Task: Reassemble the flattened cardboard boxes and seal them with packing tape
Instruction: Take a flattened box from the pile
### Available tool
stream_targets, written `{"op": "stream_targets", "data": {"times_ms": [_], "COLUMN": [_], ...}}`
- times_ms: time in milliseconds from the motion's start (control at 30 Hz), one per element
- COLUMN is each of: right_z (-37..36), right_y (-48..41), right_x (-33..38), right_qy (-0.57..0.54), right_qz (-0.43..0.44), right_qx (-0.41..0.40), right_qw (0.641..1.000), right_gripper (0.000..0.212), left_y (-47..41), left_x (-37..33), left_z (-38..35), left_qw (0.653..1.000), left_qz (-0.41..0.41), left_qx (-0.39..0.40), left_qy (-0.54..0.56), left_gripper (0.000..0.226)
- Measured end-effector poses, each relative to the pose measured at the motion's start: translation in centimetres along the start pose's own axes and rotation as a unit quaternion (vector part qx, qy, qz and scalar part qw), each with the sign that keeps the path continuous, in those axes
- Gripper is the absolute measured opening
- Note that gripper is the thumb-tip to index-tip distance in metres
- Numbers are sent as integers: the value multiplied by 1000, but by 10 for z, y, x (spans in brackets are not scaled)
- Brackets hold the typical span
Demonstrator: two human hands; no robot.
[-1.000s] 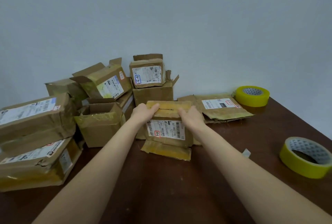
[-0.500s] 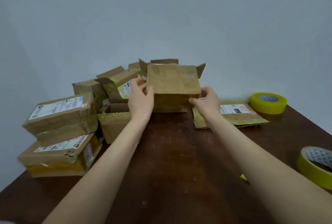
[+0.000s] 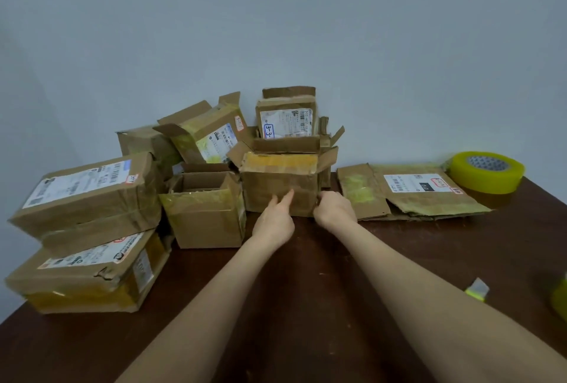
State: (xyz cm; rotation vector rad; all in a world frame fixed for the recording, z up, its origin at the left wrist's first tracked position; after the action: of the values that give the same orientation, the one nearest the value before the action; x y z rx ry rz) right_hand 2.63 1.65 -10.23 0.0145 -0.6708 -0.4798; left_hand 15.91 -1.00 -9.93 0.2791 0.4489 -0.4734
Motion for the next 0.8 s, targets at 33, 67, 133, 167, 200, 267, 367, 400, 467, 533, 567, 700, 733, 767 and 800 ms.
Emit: {"op": "stream_targets", "data": {"times_ms": [33, 67, 133, 167, 200, 267, 367, 400, 467, 533, 567, 700, 733, 767, 800], "right_z": [2, 7, 29, 45, 63, 96, 133, 143, 149, 148, 147, 151, 152, 153, 154], "right_y": [-2, -2, 2, 3, 5, 6, 8, 11, 12, 11, 11, 12, 14, 16, 21], "right_x": [-4, -8, -21, -31, -44, -77, -133, -154, -184, -208, -215, -227, -227, -228, -226], "right_qy": [9, 16, 39, 44, 43, 42, 34, 25, -1, -28, -34, -81, -103, -125, -148], "right_qz": [5, 12, 21, 17, 3, -38, -124, -158, -202, -221, -223, -232, -234, -235, -229], "right_qx": [7, 3, -29, -60, -95, -143, -174, -179, -154, -114, -106, -114, -116, -119, -122], "right_qw": [1000, 1000, 999, 997, 995, 988, 976, 971, 967, 968, 968, 962, 960, 957, 955], "right_gripper": [33, 34, 36, 36, 36, 37, 47, 50, 53, 56, 57, 60, 65, 71, 78], "left_y": [-7, -12, -15, -13, -11, -14, -43, -54, -69, -78, -79, -71, -65, -57, -45], "left_x": [0, 0, -9, -22, -37, -69, -103, -112, -112, -112, -112, -129, -136, -143, -150], "left_z": [-5, -9, -10, -7, -7, -18, -45, -54, -61, -64, -61, -43, -34, -24, -11], "left_qw": [1000, 999, 996, 989, 984, 986, 993, 992, 982, 966, 959, 909, 903, 901, 901], "left_qz": [6, 11, 20, 6, -25, -94, -100, -80, -20, 33, 52, 26, 2, -24, -55], "left_qx": [23, 37, 2, -46, -92, -112, -15, 17, 45, 40, 23, -22, -26, -33, -43], "left_qy": [3, -2, -91, -140, -153, -76, 57, 97, 185, 252, 277, 415, 429, 433, 428], "left_gripper": [68, 66, 54, 44, 35, 29, 52, 62, 72, 71, 67, 47, 41, 34, 30]}}
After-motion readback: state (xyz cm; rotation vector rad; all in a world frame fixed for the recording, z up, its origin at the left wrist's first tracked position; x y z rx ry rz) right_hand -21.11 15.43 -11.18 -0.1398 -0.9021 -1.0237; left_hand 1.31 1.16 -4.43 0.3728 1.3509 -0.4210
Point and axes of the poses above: each hand's wrist, its own y-axis away from the middle knuckle, its own z-axis out of the back of the hand, x = y × z, the point moved 7 cm from there along -y, towards the middle knuckle, and after that the axes turned 11 degrees about x, right-handed, at the moved point
